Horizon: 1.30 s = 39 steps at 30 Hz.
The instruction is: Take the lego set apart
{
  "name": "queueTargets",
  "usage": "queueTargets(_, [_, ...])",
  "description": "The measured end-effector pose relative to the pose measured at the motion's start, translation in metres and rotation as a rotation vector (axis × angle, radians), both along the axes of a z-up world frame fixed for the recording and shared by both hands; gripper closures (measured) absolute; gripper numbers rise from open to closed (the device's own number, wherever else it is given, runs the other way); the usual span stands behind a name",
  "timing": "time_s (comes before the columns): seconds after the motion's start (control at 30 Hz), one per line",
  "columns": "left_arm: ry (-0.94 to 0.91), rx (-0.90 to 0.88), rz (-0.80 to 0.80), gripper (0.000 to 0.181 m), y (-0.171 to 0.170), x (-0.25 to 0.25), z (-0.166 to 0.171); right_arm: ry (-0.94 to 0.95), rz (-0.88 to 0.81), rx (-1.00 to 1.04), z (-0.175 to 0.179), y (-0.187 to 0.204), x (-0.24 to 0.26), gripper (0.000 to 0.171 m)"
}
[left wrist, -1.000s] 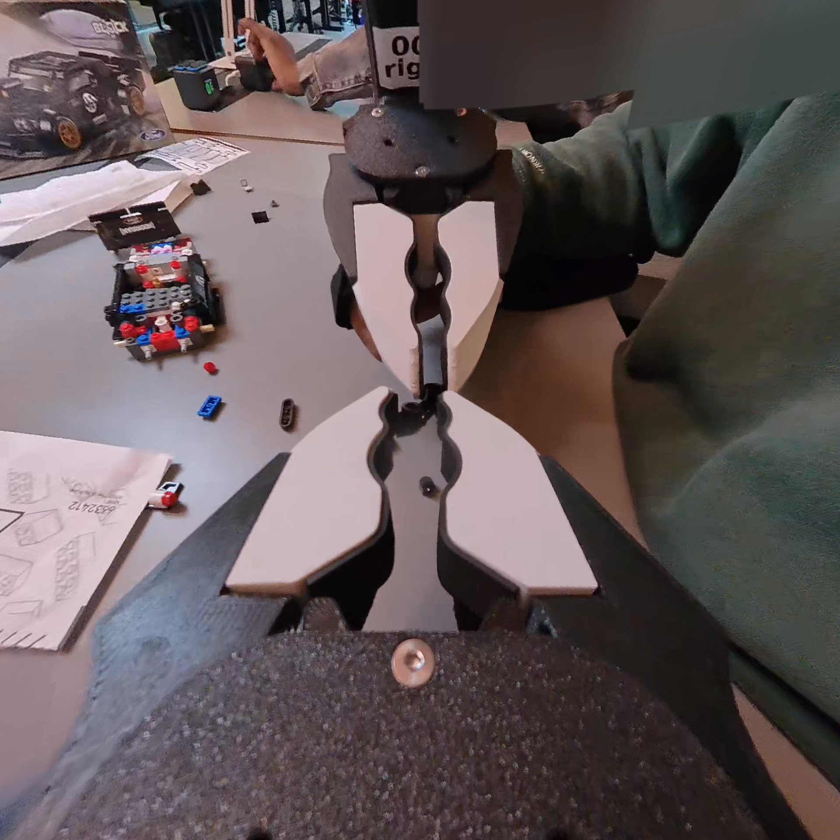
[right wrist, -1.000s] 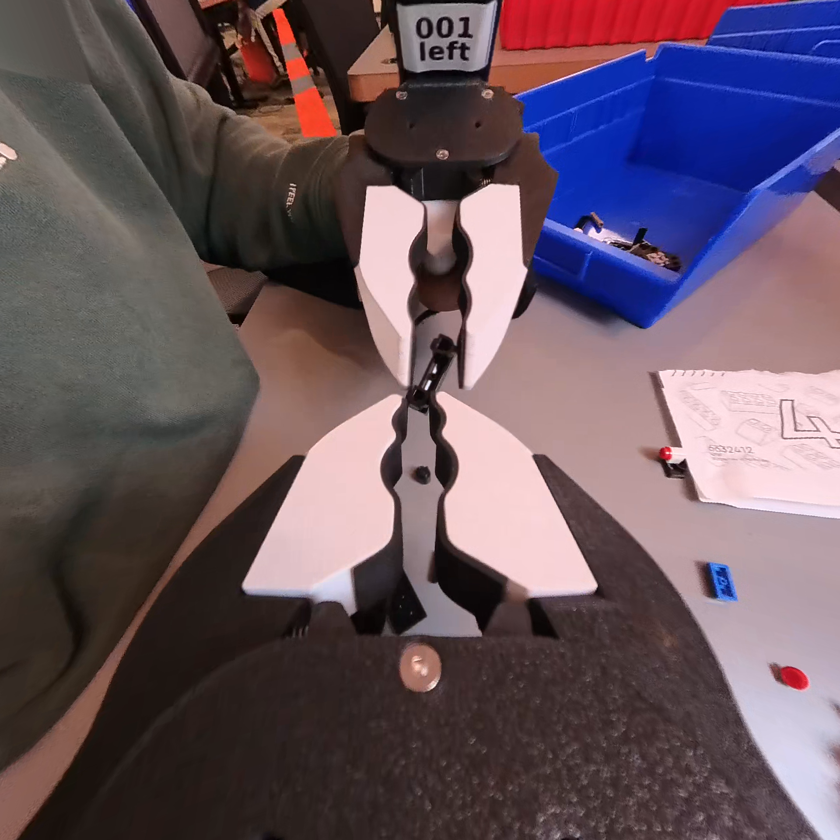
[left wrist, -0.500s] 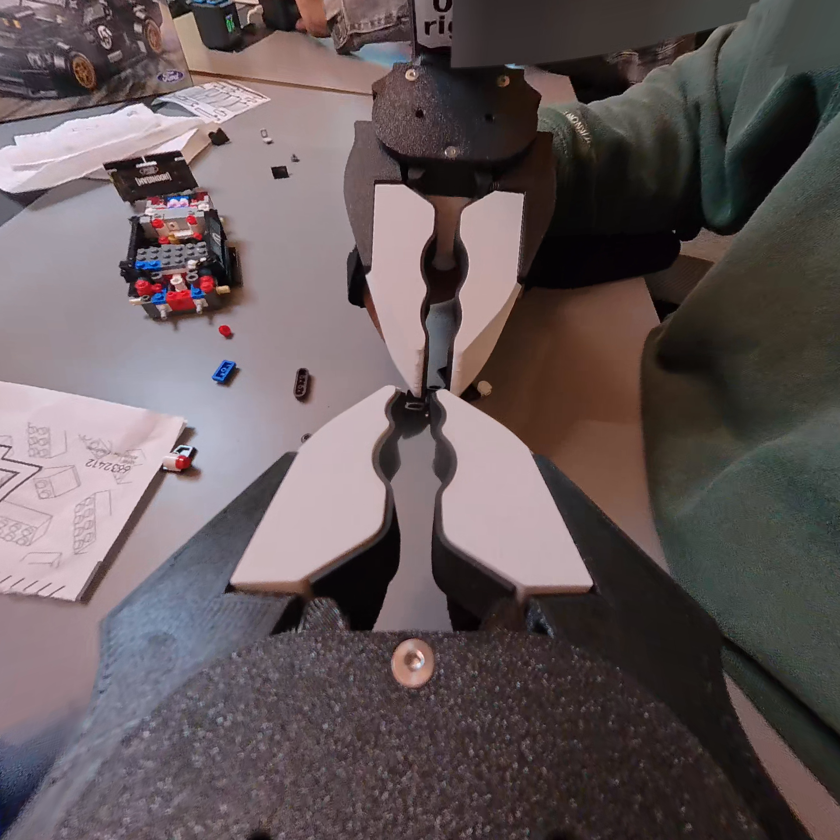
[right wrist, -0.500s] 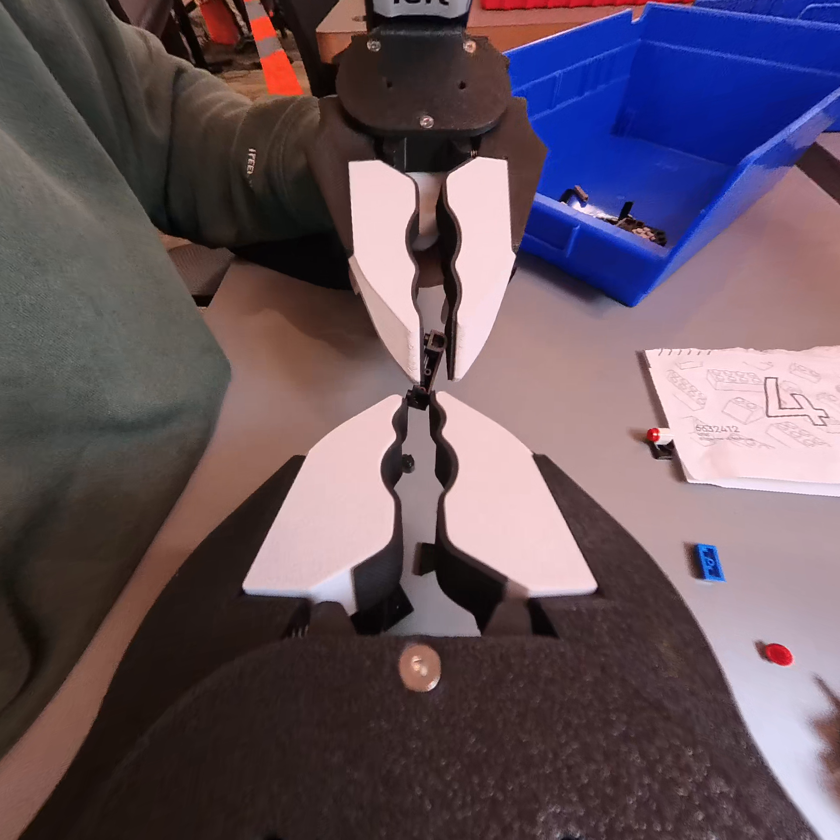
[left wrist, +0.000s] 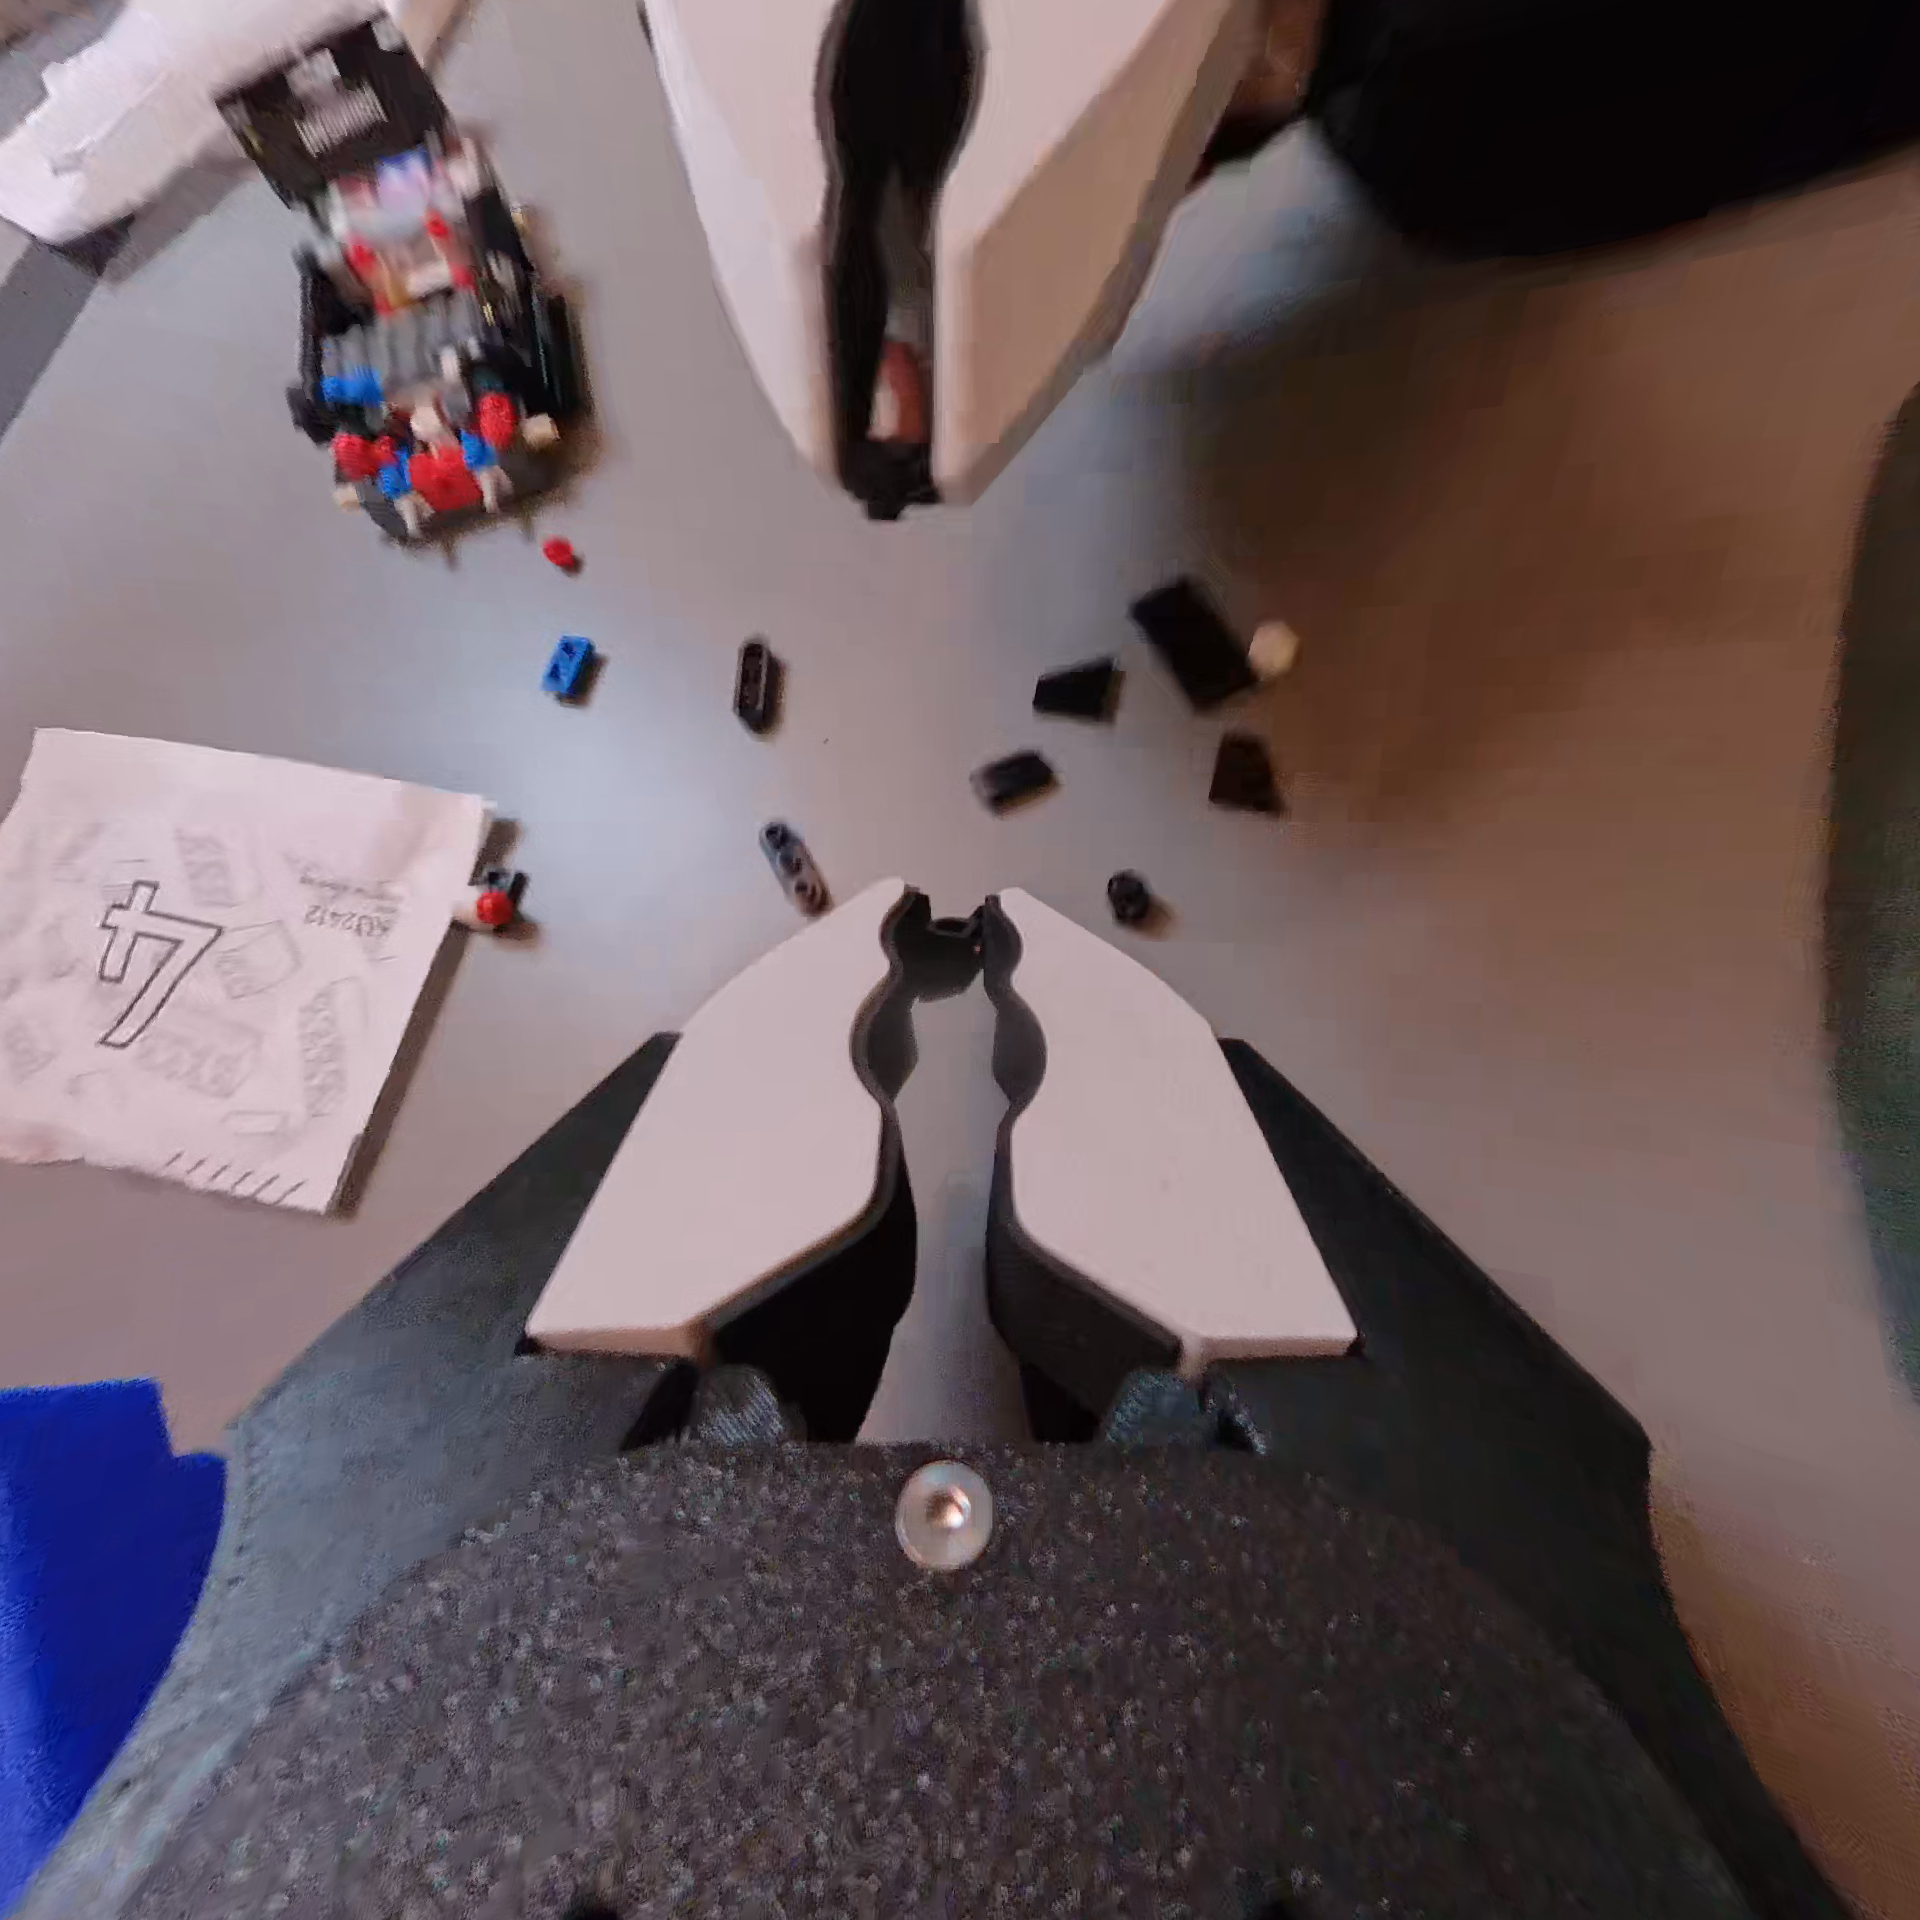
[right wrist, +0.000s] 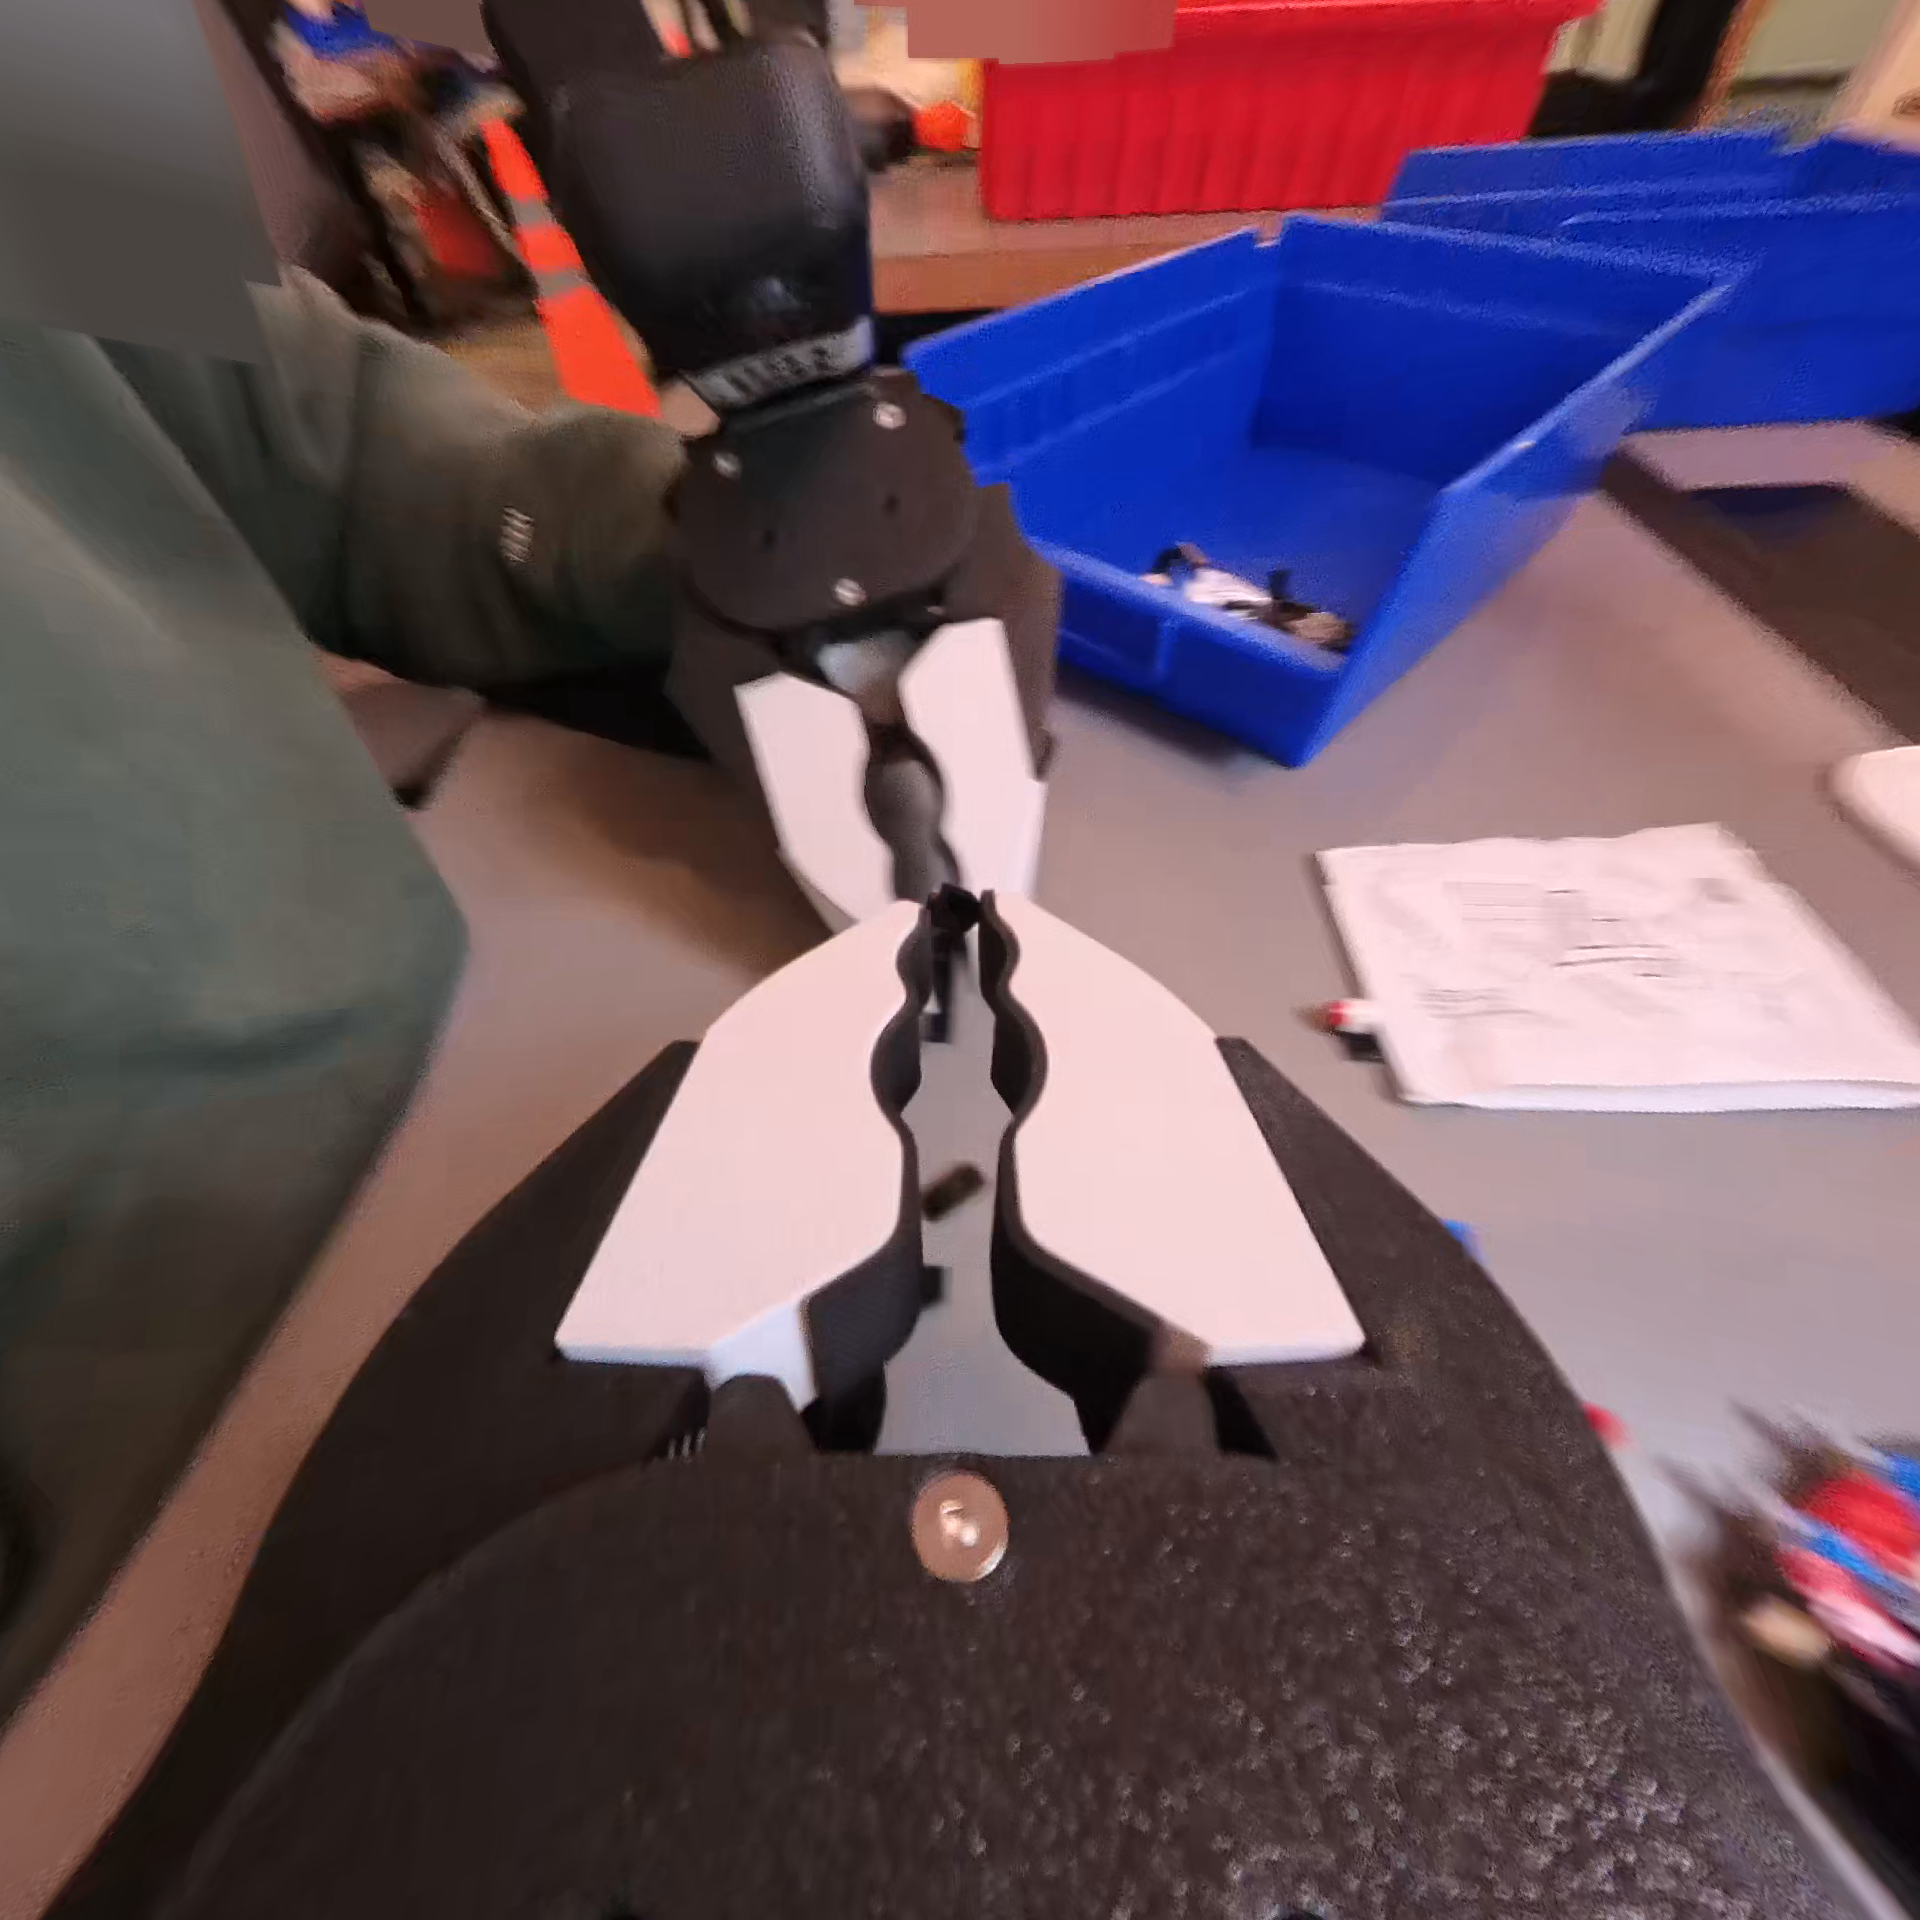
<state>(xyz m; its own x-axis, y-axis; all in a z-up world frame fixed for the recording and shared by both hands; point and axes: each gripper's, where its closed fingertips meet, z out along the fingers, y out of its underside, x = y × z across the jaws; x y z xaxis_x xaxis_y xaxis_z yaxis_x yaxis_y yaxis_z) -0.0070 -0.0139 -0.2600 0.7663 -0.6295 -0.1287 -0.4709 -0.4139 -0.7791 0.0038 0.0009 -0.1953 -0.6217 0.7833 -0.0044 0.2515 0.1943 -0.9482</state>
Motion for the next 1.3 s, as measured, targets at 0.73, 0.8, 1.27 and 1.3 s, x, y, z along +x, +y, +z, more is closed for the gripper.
queueTargets(0.73, [-0.389, 0.110, 0.023, 0.171, 0.015, 0.014, 0.041, -0.090, -0.040, 0.210, -0.037, -0.014, -0.003, 0.149])
queueTargets(0.8, [-0.415, 0.118, 0.012, 0.171, 0.014, 0.016, 0.045, -0.050, -0.056, 0.215, -0.032, -0.013, -0.005, 0.161])
queueTargets(1.27, [-0.363, 0.079, -0.087, 0.171, 0.000, 0.025, 0.042, -0.110, -0.003, 0.303, -0.038, -0.019, 0.005, 0.163])
queueTargets(1.3, [-0.427, 0.095, -0.121, 0.170, -0.003, 0.031, 0.051, -0.125, 0.014, 0.358, -0.045, -0.023, 0.006, 0.164])
